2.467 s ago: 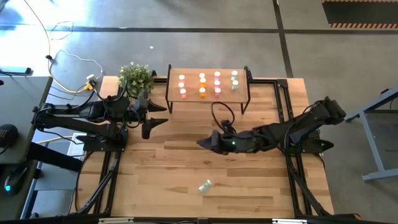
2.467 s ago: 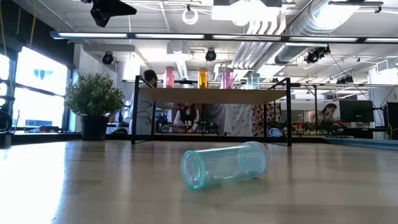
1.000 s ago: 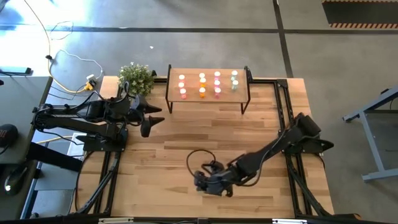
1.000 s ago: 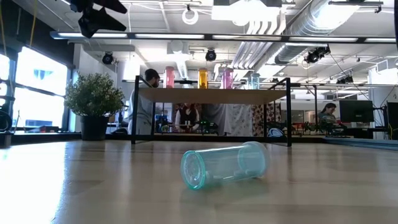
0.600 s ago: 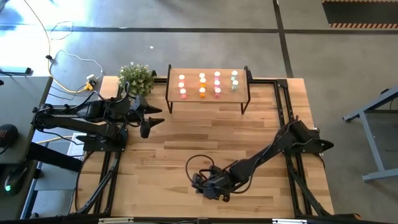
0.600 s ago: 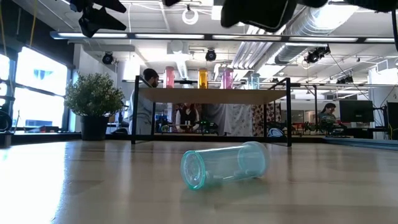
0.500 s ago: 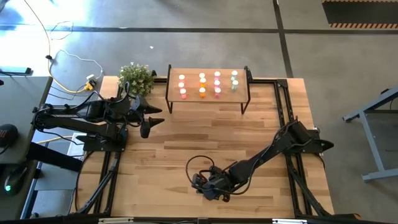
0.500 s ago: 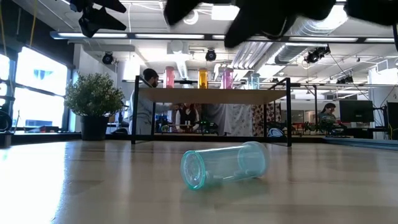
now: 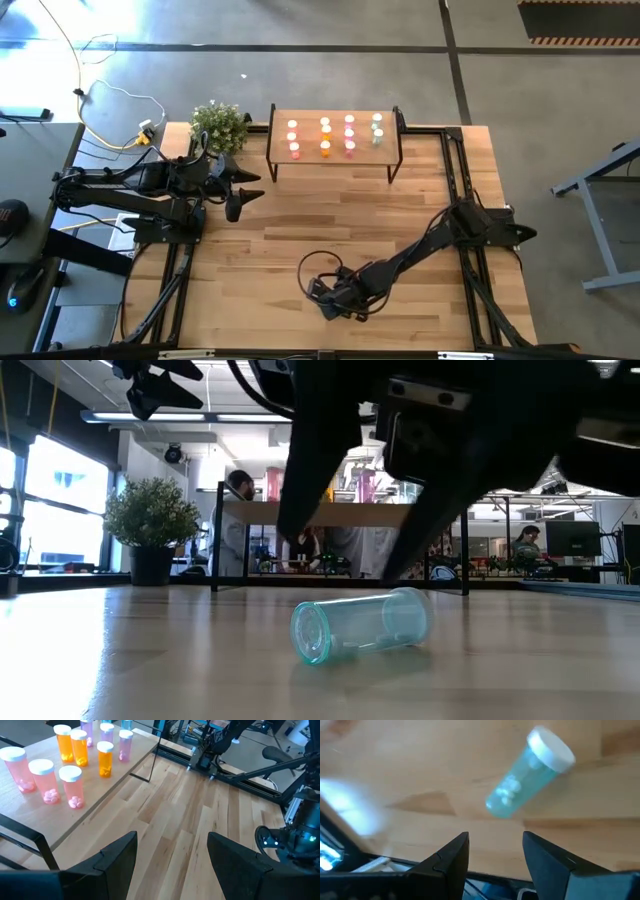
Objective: Pick and place medicine bottles onto shelf by color
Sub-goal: Put the blue pill bottle on the shelf aligned with the other blue pill bottles
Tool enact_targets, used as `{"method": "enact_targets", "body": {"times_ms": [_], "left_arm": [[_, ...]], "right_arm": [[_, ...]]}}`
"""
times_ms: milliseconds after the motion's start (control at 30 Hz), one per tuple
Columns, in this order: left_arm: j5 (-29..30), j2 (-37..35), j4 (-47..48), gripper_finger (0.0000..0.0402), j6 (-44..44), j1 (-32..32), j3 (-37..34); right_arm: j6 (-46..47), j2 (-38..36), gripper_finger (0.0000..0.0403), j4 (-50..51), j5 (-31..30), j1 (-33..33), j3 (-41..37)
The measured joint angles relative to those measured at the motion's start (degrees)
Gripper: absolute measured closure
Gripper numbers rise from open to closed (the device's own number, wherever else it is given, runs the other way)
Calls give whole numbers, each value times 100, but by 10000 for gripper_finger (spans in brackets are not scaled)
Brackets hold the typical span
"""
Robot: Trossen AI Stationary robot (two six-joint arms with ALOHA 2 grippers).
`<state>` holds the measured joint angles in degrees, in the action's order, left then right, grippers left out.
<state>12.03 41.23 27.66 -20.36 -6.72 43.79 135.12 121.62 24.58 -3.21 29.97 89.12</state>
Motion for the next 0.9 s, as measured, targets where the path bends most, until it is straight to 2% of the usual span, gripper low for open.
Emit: {"method": "enact_targets", "body": {"times_ms": [367, 900], "left_arm": [[3, 0, 0, 170, 36, 2, 0], [9, 0, 0, 170, 260, 2, 0]], "right_arm": [[89, 65, 226, 395, 79, -171, 0], [150, 237, 226, 260, 561, -337, -2]]}}
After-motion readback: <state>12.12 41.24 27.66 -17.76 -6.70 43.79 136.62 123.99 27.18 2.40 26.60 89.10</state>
